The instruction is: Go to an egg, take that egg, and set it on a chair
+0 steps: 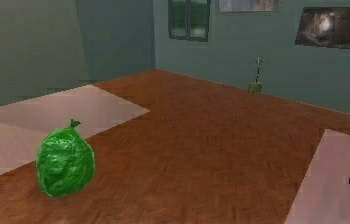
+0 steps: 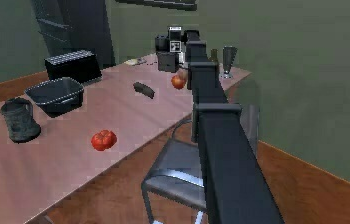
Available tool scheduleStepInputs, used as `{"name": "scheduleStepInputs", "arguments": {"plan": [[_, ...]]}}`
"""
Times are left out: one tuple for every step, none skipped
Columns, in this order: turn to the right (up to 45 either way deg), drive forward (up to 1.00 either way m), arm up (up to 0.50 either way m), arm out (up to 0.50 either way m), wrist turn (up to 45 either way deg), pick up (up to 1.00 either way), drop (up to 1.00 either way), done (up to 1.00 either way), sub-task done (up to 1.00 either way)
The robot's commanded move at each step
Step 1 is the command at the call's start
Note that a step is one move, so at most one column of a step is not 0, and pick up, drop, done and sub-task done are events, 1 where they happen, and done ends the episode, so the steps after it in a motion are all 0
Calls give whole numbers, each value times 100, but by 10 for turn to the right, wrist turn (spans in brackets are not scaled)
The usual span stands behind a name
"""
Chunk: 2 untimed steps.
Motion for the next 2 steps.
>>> {"name": "scheduleStepInputs", "arguments": {"plan": [[0,0,-36,0,0,0,0,0,0],[0,0,-32,0,0,0,0,0,0]]}}
